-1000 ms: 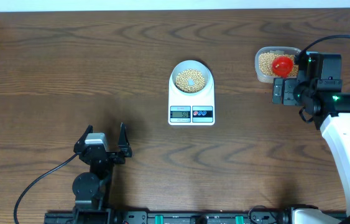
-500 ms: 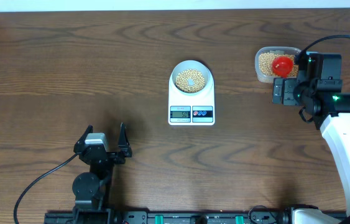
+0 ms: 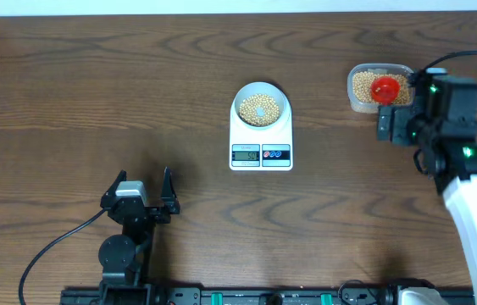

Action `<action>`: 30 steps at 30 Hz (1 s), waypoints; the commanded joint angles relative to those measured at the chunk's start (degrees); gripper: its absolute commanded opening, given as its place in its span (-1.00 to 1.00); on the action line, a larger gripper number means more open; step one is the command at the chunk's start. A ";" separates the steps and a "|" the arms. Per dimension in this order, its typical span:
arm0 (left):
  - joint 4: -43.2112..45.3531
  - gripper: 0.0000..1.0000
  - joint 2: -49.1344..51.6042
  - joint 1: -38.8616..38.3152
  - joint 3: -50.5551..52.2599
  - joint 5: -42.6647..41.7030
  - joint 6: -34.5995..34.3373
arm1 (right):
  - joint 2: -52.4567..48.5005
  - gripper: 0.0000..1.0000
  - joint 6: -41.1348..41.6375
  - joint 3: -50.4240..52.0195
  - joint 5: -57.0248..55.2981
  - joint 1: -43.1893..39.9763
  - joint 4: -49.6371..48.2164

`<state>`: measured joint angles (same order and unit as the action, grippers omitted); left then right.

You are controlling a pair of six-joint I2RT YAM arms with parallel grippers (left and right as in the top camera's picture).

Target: Scoop item into bowl and weigh 50g on scale

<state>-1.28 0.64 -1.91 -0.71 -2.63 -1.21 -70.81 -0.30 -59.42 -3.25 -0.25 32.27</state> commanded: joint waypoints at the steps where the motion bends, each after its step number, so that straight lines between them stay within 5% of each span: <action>1: -2.91 0.84 -0.31 0.35 0.48 1.79 0.98 | 6.45 0.98 -0.83 7.23 2.69 -0.39 -8.55; 13: -2.91 0.84 -0.31 0.35 0.48 1.77 0.98 | 27.26 0.99 0.90 43.10 5.40 -0.39 -49.55; 19: -2.91 0.84 -0.31 0.35 0.48 1.77 0.98 | 37.24 0.98 3.74 58.77 5.38 -0.39 -60.00; 30: -2.91 0.85 -0.31 0.35 0.48 1.79 0.98 | 50.12 0.98 2.29 59.10 4.68 -0.46 -47.74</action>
<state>-1.52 0.64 -1.91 -0.93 -2.63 -1.17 -23.24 2.52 -0.36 1.72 -0.25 -17.41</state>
